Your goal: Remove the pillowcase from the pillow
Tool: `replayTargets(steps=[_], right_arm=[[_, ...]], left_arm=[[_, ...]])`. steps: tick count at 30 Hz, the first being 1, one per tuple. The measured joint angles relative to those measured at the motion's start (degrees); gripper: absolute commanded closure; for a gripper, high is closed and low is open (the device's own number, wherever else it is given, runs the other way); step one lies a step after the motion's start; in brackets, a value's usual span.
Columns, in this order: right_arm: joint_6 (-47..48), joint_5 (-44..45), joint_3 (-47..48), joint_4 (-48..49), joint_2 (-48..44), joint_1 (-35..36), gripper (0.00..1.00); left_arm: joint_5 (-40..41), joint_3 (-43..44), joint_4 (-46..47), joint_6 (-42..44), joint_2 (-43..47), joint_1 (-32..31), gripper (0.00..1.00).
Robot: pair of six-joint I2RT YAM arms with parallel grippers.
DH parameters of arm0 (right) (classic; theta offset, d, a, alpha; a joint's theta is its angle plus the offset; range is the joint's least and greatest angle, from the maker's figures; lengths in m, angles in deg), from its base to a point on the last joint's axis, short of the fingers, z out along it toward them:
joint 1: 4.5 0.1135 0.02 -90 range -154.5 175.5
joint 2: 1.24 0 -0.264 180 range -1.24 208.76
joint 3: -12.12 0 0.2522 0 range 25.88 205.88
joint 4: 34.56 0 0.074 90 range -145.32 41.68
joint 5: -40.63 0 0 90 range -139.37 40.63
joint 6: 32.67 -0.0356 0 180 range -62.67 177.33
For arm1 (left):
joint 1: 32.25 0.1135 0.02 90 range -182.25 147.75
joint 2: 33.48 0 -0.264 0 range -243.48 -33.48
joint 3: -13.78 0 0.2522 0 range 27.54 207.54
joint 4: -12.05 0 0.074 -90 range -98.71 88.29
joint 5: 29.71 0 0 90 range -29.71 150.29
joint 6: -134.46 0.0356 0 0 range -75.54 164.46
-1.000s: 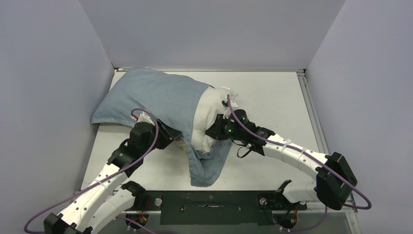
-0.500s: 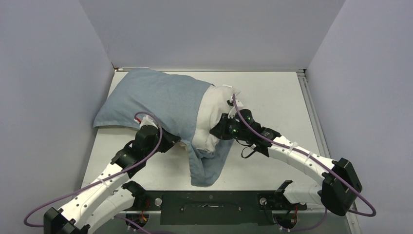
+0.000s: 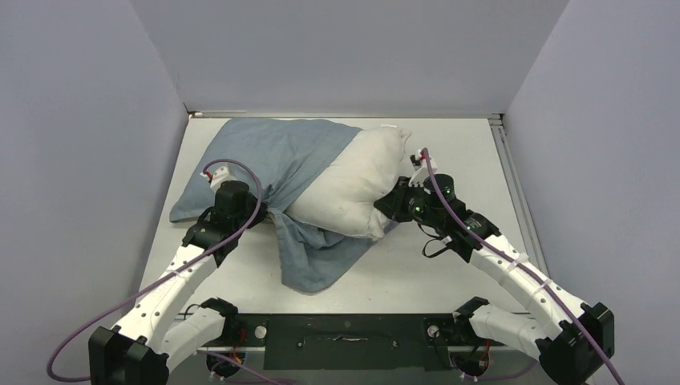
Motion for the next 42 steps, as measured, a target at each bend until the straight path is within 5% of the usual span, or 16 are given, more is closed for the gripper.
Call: replayTargets(steps=[13, 17, 24, 30, 34, 38, 42], right_arm=[[3.8, -4.3, -0.4, -5.2, -4.7, -3.9, 0.95], [5.6, -6.7, -1.0, -7.1, -4.1, -4.4, 0.93], [9.8, -9.2, 0.9, -16.0, 1.1, -5.3, 0.57], [14.9, -7.6, 18.8, -31.5, 7.3, -5.3, 0.23], [17.9, -5.3, 33.9, -34.1, 12.4, -5.4, 0.14], [20.2, -3.8, 41.3, -32.9, 19.4, -7.5, 0.01], [20.7, -4.2, 42.3, -29.4, 28.5, -13.2, 0.10]], left_arm=[[-2.3, 1.9, 2.1, 9.6, -8.8, 17.9, 1.00], [-5.9, 1.7, 2.2, 12.0, -7.8, 18.9, 0.91], [-9.6, 0.8, 1.2, 17.6, -0.3, 19.8, 0.88], [-9.7, -0.7, -0.5, 21.1, 3.9, 19.7, 0.85], [-9.4, -1.2, -2.3, 22.8, 5.6, 17.7, 0.77], [-9.1, -1.2, -3.6, 24.6, 7.1, 13.6, 0.54], [-9.3, 0.5, -6.2, 26.5, 7.3, 10.0, 0.38]])
